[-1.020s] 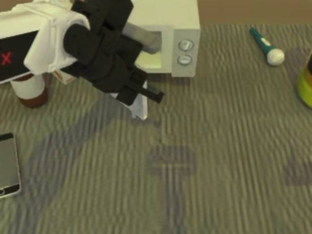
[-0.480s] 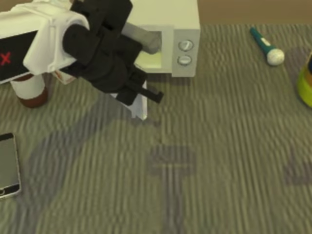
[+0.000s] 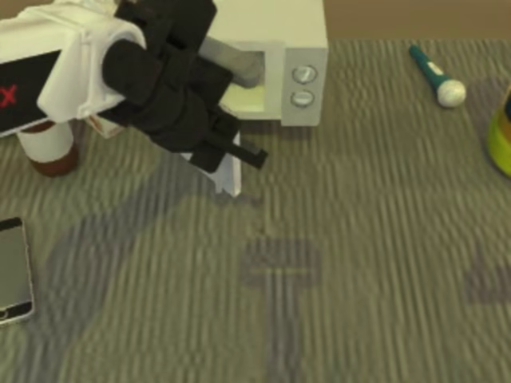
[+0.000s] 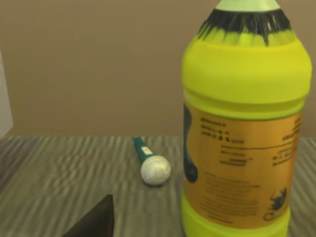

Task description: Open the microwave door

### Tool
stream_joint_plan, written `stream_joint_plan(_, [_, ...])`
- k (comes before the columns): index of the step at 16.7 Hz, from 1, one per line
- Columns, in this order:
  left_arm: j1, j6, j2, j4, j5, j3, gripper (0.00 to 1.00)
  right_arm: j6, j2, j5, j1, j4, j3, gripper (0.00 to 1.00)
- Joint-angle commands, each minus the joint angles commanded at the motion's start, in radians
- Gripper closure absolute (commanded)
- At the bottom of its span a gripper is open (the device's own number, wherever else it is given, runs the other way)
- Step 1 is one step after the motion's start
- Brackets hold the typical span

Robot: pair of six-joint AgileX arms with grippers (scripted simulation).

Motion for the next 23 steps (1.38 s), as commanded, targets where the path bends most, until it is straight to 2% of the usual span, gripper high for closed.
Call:
stream_joint_plan(6, [0.001,0.011,-0.002,0.000,0.013,-0.007,1.00,0.000,0.000,0.000,0.000,0.000,0.000,0.00])
stream_joint_plan(15, [0.060,0.161,-0.058,-0.010,0.092,-0.066,1.00,0.000,0.000,0.000,0.000,0.000,0.000,0.00])
stream_joint_plan(23, [0.061,0.162,-0.059,-0.009,0.093,-0.067,1.00,0.000,0.000,0.000,0.000,0.000,0.000,0.00])
